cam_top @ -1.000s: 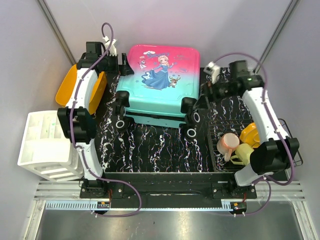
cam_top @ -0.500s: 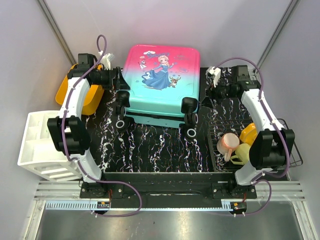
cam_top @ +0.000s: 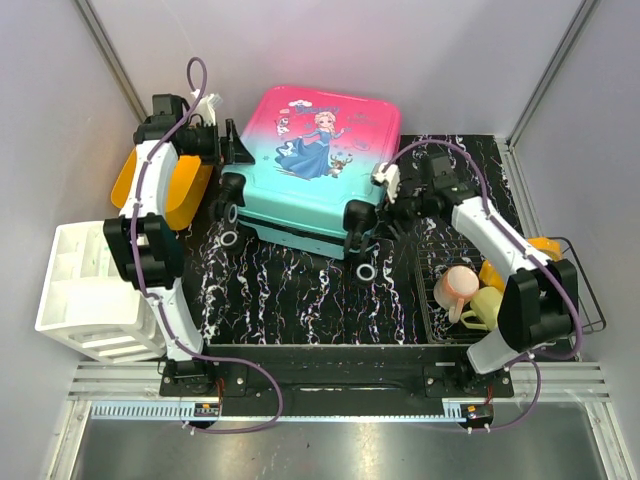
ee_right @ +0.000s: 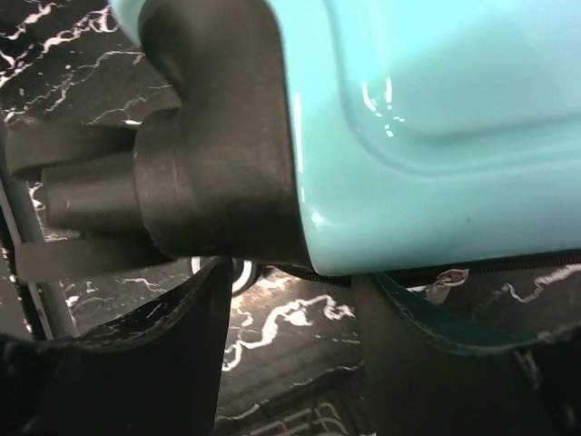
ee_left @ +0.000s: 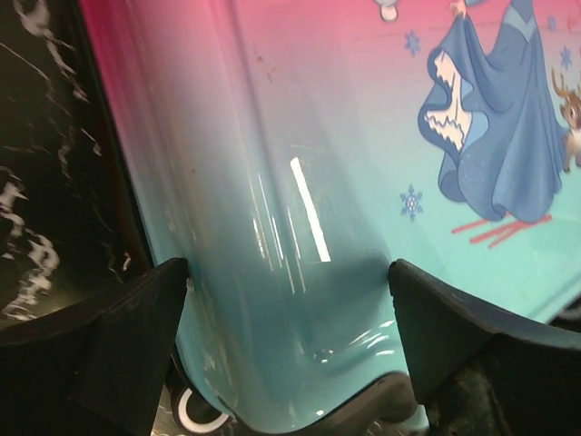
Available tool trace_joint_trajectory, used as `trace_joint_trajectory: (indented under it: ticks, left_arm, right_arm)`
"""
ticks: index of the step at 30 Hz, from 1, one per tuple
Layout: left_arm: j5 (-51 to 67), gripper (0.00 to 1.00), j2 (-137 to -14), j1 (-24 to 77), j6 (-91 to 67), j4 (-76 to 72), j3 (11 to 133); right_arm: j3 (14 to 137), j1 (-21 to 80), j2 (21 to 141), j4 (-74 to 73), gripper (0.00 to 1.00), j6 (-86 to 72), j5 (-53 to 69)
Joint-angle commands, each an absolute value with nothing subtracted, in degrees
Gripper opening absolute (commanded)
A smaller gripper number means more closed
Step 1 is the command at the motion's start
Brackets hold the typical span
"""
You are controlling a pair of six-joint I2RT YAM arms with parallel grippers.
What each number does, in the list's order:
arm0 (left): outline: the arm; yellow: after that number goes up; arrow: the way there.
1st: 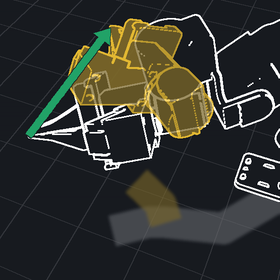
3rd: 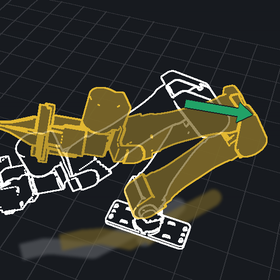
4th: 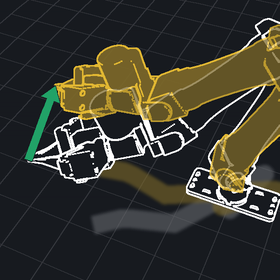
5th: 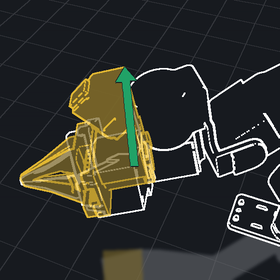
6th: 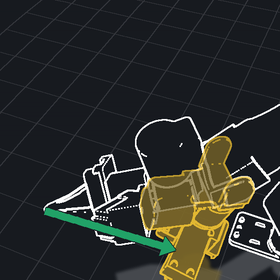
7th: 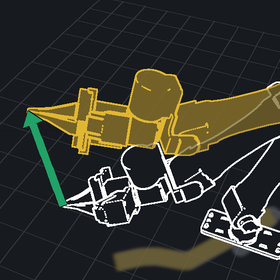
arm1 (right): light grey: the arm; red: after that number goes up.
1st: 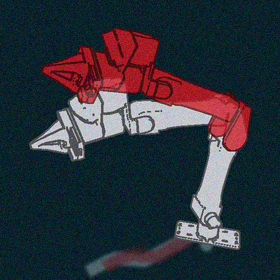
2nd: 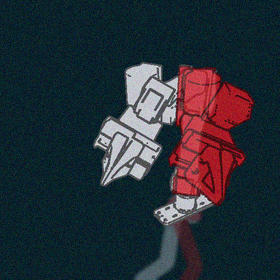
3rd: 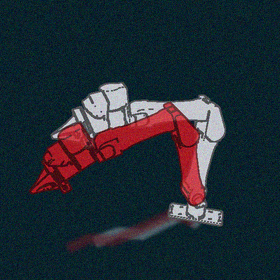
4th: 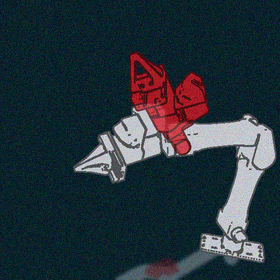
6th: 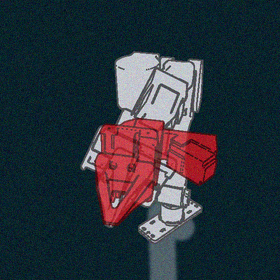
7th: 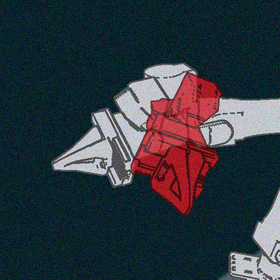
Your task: Open, take out, and arrange the luggage
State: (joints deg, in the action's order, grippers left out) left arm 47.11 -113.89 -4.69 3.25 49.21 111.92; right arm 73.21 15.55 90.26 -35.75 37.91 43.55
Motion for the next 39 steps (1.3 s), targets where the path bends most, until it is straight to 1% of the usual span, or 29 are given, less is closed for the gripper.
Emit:
trace_joint_trajectory:
  ticks: [1,3,4,6,10,13,14,16,17,21,24,26,28,29,32,35,39]
  left_arm:
    - [51.2,0.94,-117.5,2.0,5.3,49.4,116.6]
    - [48.5,0.95,-118.2,3.2,5.8,48.9,118.9]
    - [47.5,0.96,-118.2,3.3,5.5,47.4,119.2]
    - [44.1,0.98,-117.3,3.4,5.5,46.1,120.4]
    - [42.5,0.99,-114.5,1.7,7.8,44.6,124.4]
    - [41.8,0.99,-111.5,0.3,8.9,45.3,127.6]
    - [41.1,0.99,-108.5,0.3,10.2,45.3,126.3]
    - [40.9,0.99,-104.9,0.4,10.5,44.0,123.1]
    - [41.2,0.99,-101.4,0.3,9.9,43.2,119.0]
    - [41.7,0.99,-93.7,0.4,9.2,40.2,109.1]
    - [40.8,0.99,-89.0,1.0,11.8,39.4,103.5]
    - [40.5,0.99,-86.9,1.1,13.4,39.5,101.4]
    - [40.0,0.99,-86.0,1.1,14.1,40.4,100.8]
    - [40.0,0.99,-85.8,1.1,14.4,40.7,100.6]
    - [39.4,0.99,-84.7,1.1,14.2,41.0,99.8]
    - [39.1,0.99,-83.8,1.1,13.6,40.8,98.3]
    - [38.6,0.99,-82.7,1.1,12.7,40.0,96.4]
  right_arm:
    - [70.8,29.0,89.7,-22.9,0.63,29.9,55.2]
    - [70.8,32.3,89.8,-18.1,0.64,26.6,54.1]
    - [70.9,33.0,89.8,-16.3,0.67,25.4,53.4]
    - [71.7,33.5,89.8,-11.3,0.68,19.7,51.6]
    - [73.0,33.2,86.8,-14.0,0.67,16.6,47.3]
    - [68.4,33.0,81.1,-15.7,0.65,15.0,42.4]
    - [65.2,32.7,77.9,-15.6,0.64,14.2,37.5]
    - [62.1,31.7,74.9,-15.2,0.63,13.5,32.4]
    - [59.7,29.6,72.9,-14.4,0.63,12.5,29.2]
    - [56.0,23.4,71.3,-12.3,0.65,9.7,25.1]
    - [53.3,22.5,72.6,-8.2,0.64,9.4,18.3]
    - [51.4,22.6,73.7,-4.5,0.6,10.5,18.4]
    - [49.7,22.5,74.3,-1.2,0.59,10.5,19.4]
    - [47.7,22.4,74.4,2.9,0.65,10.5,21.0]
    - [45.9,22.5,76.1,6.4,0.79,12.1,26.7]
    - [45.5,22.5,78.7,9.1,0.79,11.4,27.4]
    - [43.1,22.5,81.8,18.7,0.75,8.7,21.9]
